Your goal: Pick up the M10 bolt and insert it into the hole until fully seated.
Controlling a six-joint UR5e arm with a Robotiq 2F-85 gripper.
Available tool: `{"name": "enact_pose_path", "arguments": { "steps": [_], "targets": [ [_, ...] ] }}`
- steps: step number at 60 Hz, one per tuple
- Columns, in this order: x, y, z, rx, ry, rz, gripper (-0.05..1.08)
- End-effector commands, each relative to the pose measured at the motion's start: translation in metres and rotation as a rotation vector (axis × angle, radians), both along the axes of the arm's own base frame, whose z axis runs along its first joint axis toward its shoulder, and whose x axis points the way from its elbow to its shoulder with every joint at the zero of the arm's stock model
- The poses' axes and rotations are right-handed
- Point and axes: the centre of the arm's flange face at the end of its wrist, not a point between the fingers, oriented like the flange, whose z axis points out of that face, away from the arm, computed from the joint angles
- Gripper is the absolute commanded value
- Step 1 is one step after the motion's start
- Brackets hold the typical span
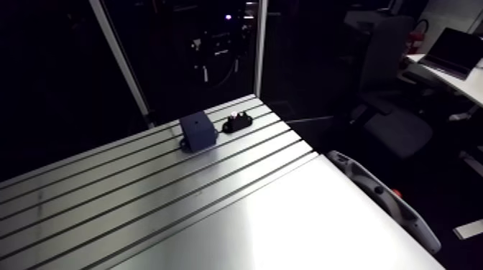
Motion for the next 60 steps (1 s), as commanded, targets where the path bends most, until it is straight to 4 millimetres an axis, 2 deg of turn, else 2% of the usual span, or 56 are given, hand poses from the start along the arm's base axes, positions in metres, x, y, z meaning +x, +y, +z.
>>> {"name": "enact_pose_path", "arguments": {
  "steps": [1,4,23,60],
  "targets": [
    [-0.008,0.008,-0.02,-0.002,-0.009,-0.004,0.36],
    [-0.009,0.012,-0.024,-0.003,-0.009,-0.008,0.41],
    [-0.016,0.023,-0.047,-0.018,-0.034,-0.02,0.47],
    [-0.021,0.026,-0.068,-0.031,-0.063,-0.022,0.49]
  ]
}}
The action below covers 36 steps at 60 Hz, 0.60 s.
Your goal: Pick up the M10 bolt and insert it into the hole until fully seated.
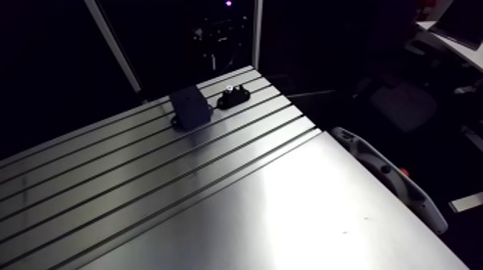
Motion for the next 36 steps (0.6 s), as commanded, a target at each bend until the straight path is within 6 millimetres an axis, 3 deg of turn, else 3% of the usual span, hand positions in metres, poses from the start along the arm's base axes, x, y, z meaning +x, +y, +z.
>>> {"name": "enact_pose_path", "arguments": {
  "steps": [1,36],
  "targets": [
    [-0.001,0.0,-0.007,-0.004,-0.011,0.0,0.49],
    [-0.007,0.006,-0.031,-0.006,-0.047,-0.006,0.56]
  ]
}}
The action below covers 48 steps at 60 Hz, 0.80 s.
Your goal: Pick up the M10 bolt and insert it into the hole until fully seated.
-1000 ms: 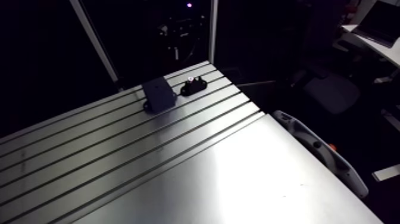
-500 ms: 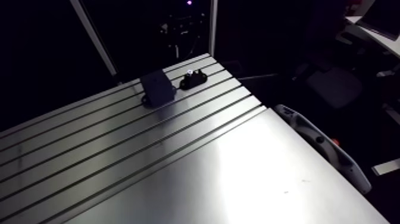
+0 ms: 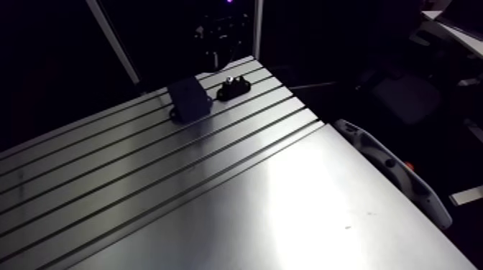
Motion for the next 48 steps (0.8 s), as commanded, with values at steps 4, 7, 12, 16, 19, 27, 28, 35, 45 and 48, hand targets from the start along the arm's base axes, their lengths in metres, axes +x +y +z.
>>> {"name": "enact_pose_path", "arguments": {
  "steps": [4,7,12,16,19,27,28,35,45,48],
  "targets": [
    [-0.001,0.003,-0.009,0.003,-0.016,-0.005,0.56],
    [-0.001,0.004,-0.014,-0.001,-0.024,-0.006,0.56],
    [-0.001,0.004,-0.017,0.0,-0.029,-0.009,0.56],
    [-0.002,0.004,-0.018,-0.001,-0.03,-0.009,0.57],
    [-0.002,0.004,-0.018,-0.001,-0.03,-0.009,0.57],
    [-0.001,0.004,-0.019,-0.002,-0.031,-0.011,0.57],
    [-0.001,0.004,-0.019,-0.002,-0.031,-0.011,0.57],
    [-0.001,0.004,-0.02,-0.002,-0.035,-0.011,0.57],
    [-0.001,0.004,-0.024,-0.004,-0.041,-0.012,0.57],
    [-0.001,0.004,-0.025,-0.004,-0.043,-0.012,0.57]
  ]
}}
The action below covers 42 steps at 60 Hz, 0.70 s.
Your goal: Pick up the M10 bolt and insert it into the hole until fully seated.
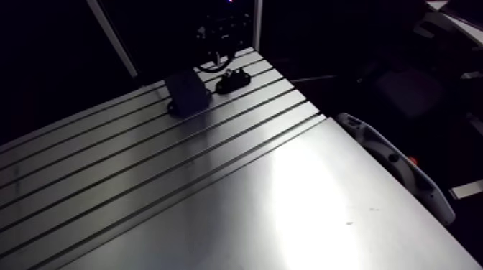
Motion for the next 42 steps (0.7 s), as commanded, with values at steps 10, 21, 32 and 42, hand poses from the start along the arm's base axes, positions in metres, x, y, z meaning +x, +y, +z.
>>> {"name": "enact_pose_path", "arguments": {
  "steps": [10,21,32,42],
  "targets": [
    [0.0002,0.0002,-0.0045,-0.002,-0.007,-0.001,0.57],
    [-0.0002,0.0005,-0.0093,-0.006,-0.013,-0.001,0.57],
    [-0.002,0.0032,-0.0108,0.018,0.0,-0.001,0.57],
    [0.0001,0.0044,-0.0137,0.037,-0.012,-0.003,0.57]
  ]
}}
